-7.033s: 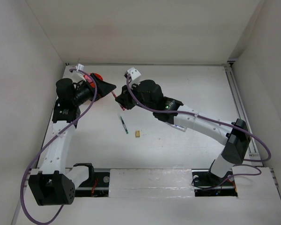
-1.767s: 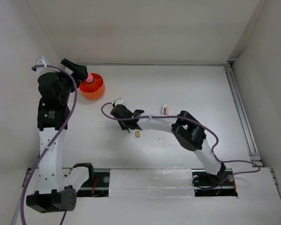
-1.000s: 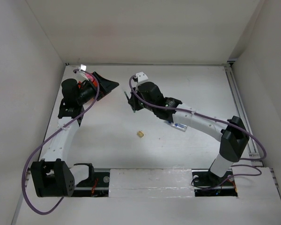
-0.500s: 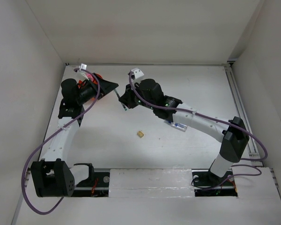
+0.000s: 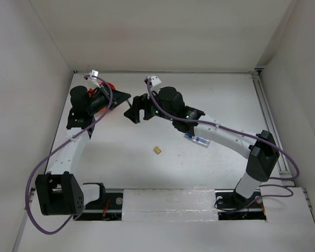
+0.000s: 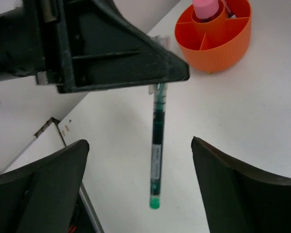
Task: Sort the stationery into containers
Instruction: Pass the stationery from the right arm to the left, then place the stationery into the container
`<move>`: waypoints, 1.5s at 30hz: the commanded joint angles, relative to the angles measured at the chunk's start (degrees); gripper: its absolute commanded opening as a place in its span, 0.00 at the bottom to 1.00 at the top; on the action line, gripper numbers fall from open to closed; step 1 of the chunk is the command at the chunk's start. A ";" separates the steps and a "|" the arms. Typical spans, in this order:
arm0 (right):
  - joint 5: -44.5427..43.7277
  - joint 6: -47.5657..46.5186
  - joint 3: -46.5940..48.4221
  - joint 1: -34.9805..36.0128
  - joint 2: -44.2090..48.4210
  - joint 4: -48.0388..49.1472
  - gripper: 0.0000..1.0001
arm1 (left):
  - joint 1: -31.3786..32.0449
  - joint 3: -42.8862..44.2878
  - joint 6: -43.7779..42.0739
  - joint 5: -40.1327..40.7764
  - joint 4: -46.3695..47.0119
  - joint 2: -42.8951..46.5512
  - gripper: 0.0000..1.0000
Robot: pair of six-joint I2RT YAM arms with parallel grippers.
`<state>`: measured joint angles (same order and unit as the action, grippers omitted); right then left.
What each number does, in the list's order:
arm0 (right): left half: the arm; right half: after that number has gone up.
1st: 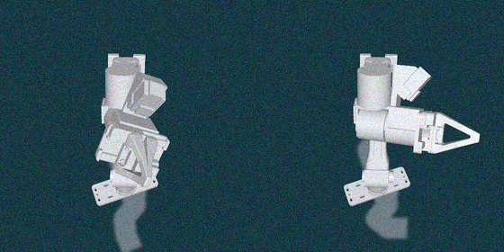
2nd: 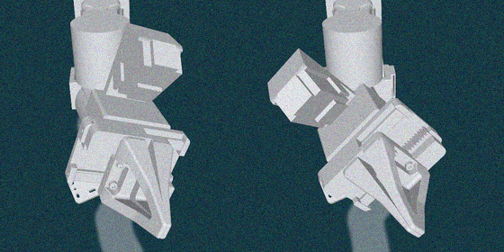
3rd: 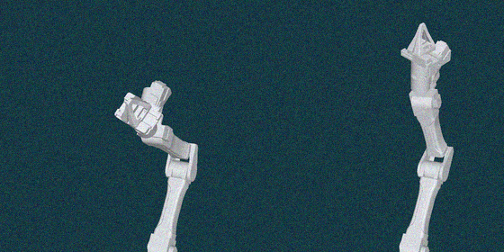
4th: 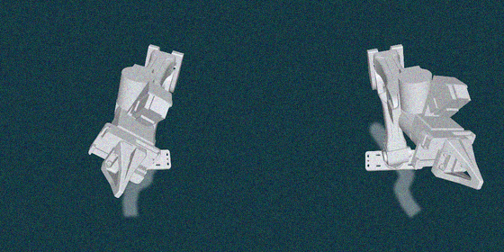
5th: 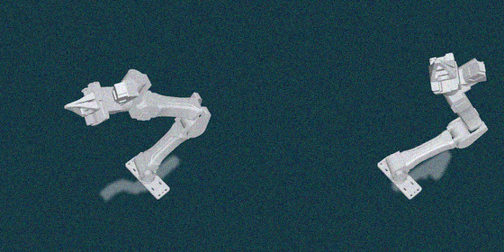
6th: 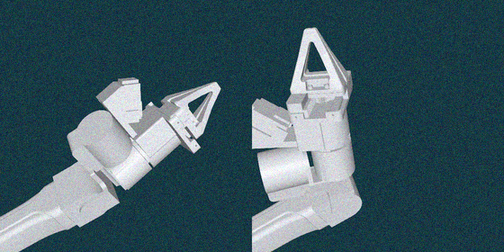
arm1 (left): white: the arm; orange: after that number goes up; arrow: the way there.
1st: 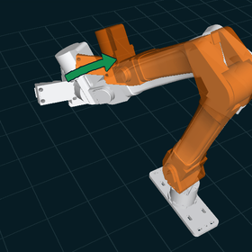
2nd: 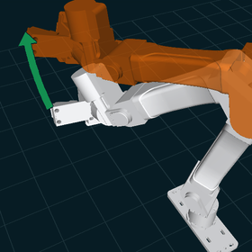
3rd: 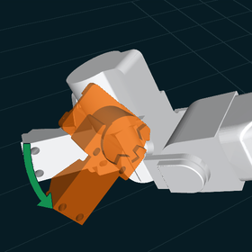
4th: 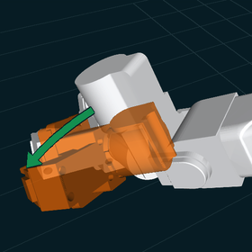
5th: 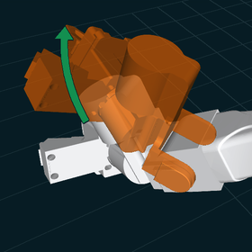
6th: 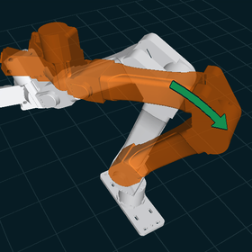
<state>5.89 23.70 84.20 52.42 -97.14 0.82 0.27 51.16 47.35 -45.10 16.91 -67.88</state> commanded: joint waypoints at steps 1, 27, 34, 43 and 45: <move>1.41 0.29 -1.75 -1.26 3.71 6.65 0.99 | -0.19 6.29 -1.91 3.08 -0.02 -1.20 0.00; 4.91 1.78 -37.18 -11.82 37.81 5.42 1.00 | -1.24 43.95 -28.98 46.68 -1.27 -36.54 0.00; 5.54 2.40 -37.80 -8.57 39.40 5.42 1.00 | -4.32 43.23 -27.84 45.45 0.32 -38.38 0.00; 4.39 1.79 -38.32 -8.04 39.40 5.42 1.00 | -4.32 40.08 -27.84 46.68 2.43 -41.72 0.00; 4.39 1.26 -38.85 -8.04 39.40 4.90 1.00 | -4.32 40.07 -27.84 47.21 2.43 -41.72 0.00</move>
<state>10.33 25.50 46.00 43.66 -58.83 4.08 -4.14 91.57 20.05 0.67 15.66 -110.17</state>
